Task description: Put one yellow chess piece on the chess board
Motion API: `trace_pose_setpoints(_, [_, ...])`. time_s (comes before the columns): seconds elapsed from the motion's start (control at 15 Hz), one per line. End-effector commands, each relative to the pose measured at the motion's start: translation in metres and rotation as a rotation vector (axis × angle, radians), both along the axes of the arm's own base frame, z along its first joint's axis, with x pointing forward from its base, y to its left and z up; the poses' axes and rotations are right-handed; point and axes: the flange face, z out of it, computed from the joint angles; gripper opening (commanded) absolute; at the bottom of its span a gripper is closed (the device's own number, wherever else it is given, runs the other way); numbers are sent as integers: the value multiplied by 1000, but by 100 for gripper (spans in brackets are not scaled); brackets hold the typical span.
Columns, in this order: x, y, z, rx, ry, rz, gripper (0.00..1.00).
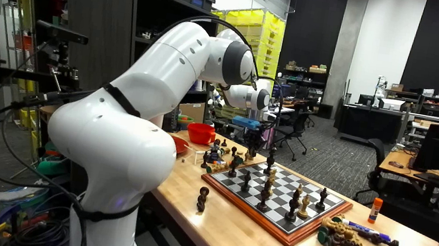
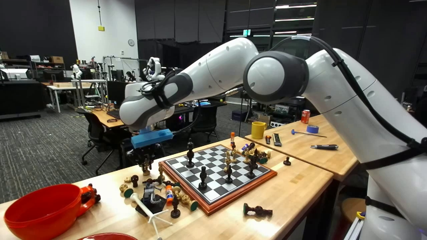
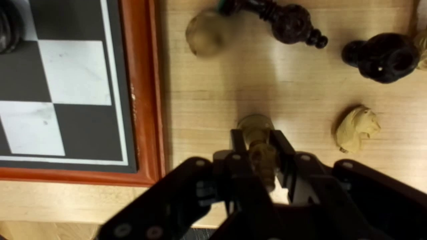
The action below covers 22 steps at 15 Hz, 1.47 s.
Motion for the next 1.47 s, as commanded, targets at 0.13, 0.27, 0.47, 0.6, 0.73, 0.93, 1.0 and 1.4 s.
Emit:
trace_pose_setpoints(0.13, [0,2,8,-22,-23,22,6])
trace_pose_setpoints(0.27, [1,0,22,-24,-48,16,6])
trace_pose_setpoints(0.47, [6,-11,50,-37,-99,-8,6])
trace_pose_setpoints(0.6, [10,-25,75,-61,-146,-44,6])
trace_pose_setpoints(0.73, [16,-45,99,-91,-185,-103,6])
trace_pose_setpoints(0.93, [24,-83,126,-127,-229,-211,6])
trace_pose_setpoints(1.0, [26,-97,131,-142,-237,-254,6])
trace_pose_setpoints(1.4, [26,-173,122,-201,-145,-499,6])
